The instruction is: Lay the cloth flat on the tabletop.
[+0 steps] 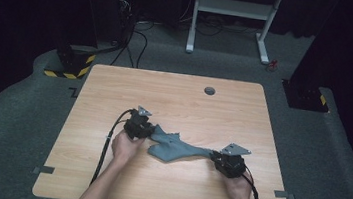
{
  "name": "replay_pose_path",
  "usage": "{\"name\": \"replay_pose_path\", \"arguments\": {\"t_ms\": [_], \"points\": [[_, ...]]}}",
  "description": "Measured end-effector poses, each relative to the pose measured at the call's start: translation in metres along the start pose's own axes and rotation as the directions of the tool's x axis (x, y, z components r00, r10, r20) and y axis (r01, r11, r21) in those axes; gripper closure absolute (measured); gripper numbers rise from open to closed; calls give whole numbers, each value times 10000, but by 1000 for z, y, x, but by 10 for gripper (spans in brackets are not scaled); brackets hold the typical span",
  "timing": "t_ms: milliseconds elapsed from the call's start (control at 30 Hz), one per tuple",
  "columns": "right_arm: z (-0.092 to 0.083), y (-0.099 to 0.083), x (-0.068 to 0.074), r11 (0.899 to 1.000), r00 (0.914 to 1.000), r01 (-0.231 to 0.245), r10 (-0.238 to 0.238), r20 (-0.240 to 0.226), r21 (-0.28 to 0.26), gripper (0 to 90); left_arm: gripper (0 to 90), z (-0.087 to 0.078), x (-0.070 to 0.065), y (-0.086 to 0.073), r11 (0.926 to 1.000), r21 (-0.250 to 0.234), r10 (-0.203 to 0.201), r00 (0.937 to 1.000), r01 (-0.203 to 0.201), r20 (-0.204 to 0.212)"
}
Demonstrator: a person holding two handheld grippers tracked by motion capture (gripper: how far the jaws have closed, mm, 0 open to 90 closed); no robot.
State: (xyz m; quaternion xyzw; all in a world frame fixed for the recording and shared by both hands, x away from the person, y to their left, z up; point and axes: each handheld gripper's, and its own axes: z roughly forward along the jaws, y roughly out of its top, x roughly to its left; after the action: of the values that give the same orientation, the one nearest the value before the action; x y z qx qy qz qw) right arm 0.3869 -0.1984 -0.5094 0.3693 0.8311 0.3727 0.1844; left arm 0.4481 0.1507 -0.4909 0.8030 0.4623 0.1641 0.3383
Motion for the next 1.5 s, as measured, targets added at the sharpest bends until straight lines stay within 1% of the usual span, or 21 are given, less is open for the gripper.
{"name": "replay_pose_path", "arguments": {"t_ms": [100, 233, 267, 300, 367, 467, 500, 533, 567, 600, 633, 767, 900, 967, 1033, 1100, 1167, 1233, 1333, 1367, 1500], "points": [[-3, 7, 4, 9993, 9997, -130, 123, -215, -341, 727, 569, -12, -12, 1, 9991, -339, 248, 9991, -236, 352], [6, 20, 15, 9992, 9981, 174, -195, -592, -352, 681, 551, -11, -28, 0, 9946, 49, 1033, 9925, -1039, 651], [11, 23, 20, 9991, 9975, 264, -284, -639, -321, 670, 561, -9, -31, -1, 9944, 79, 1042, 9922, -1050, 678], [14, 25, 22, 9992, 9969, 294, -314, -725, -287, 659, 580, -6, -33, -3, 9925, 77, 1209, 9907, -1216, 623], [22, 29, 28, 9993, 9952, 314, -333, -925, -219, 644, 643, 0, -34, -4, 9912, 180, 1294, 9892, -1309, 685], [30, 31, 32, 9994, 9933, 348, -349, -1100, -34, 653, 748, 7, -34, -6, 9911, 395, 1237, 9888, -1273, 840], [32, 31, 33, 9993, 9928, 341, -324, -1151, 123, 673, 790, 8, -33, -7, 9895, 440, 1337, 9879, -1374, 787], [35, 31, 33, 9991, 9919, 343, -311, -1231, 237, 713, 831, 9, -34, -7, 9904, 452, 1269, 9883, -1310, 841], [37, 31, 33, 9986, 9909, 361, -309, -1309, 378, 775, 865, 8, -33, -7, 9879, 470, 1442, 9868, -1478, 733], [38, 30, 34, 9976, 9904, 483, -415, -1320, 489, 857, 886, 8, -32, -6, 9882, 522, 1398, 9872, -1440, 770], [37, 28, 36, 9973, 9902, 662, -616, -1250, 324, 900, 892, 7, -32, -6, 9892, 500, 1339, 9881, -1379, 755], [34, 24, 39, 9945, 9880, 991, -942, -1226, 345, 900, 900, 4, -24, -4, 9915, 441, 1202, 9914, -1225, 517], [30, 21, 40, 9925, 9855, 1125, -1052, -1330, 483, 900, 900, -3, -13, -2, 9954, 242, 925, 9956, -929, 177], [30, 19, 41, 9890, 9833, 1313, -1213, -1355, 674, 900, 900, -6, -6, -1, 9959, 209, 885, 9959, -881, -200], [30, 17, 41, 9893, 9832, 1274, -1165, -1403, 715, 900, 899, -7, 1, -2, 9970, 299, 736, 9959, -721, -517], [29, 18, 41, 9893, 9823, 1312, -1210, -1427, 643, 900, 892, -5, 8, -6, 9984, 413, 420, 9977, -398, -539], [27, 20, 41, 9926, 9857, 1160, -1106, -1268, 365, 867, 856, -5, 8, -10, 9990, 367, 261, 9987, -245, -449], [24, 25, 37, 9963, 9909, 853, -837, -1053, 103, 806, 757, -7, 5, -15, 9997, 216, 70, 9999, -68, -84], [25, 31, 31, 9991, 9964, 419, -416, -738, 23, 714, 639, -15, -5, -21, 9998, 14, 187, 9989, -188, 439], [27, 32, 28, 9996, 9972, 272, -265, -696, 83, 683, 600, -16, -8, -22, 9996, 43, 287, 9984, -289, 491], [37, 34, 19, 9987, 9963, -351, 379, -768, 377, 630, 574, -18, -16, -25, 9989, 242, 380, 9962, -399, 780]]}}
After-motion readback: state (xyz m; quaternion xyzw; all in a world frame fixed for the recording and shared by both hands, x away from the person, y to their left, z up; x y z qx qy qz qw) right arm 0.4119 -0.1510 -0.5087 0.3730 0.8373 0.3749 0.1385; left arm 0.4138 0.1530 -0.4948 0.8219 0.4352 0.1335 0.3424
